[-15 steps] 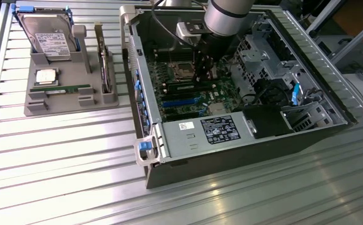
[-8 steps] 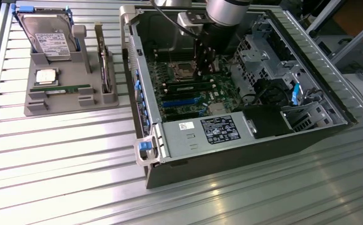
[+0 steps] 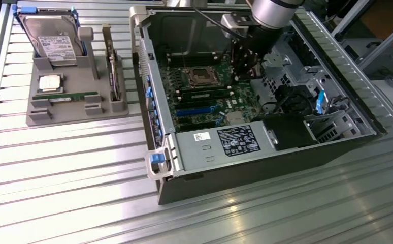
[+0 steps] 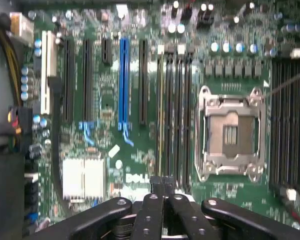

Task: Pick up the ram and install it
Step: 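Insert the ram into the slot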

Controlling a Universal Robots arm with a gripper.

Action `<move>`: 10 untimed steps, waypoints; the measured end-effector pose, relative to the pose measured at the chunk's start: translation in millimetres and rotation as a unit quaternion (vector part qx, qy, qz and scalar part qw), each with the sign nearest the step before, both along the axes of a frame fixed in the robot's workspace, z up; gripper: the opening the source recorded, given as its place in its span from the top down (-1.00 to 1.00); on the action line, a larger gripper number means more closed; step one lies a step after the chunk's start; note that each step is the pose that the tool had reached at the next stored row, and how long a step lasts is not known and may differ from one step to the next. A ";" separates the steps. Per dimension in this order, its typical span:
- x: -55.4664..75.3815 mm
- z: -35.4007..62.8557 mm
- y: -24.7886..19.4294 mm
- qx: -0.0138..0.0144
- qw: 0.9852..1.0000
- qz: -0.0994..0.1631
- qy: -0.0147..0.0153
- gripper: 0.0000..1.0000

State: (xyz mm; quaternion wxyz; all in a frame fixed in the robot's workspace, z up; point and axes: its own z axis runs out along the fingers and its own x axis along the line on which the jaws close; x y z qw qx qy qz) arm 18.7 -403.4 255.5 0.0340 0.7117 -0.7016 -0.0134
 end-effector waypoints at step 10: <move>21.3 28.5 0.0 0.000 1.000 0.000 0.001 0.79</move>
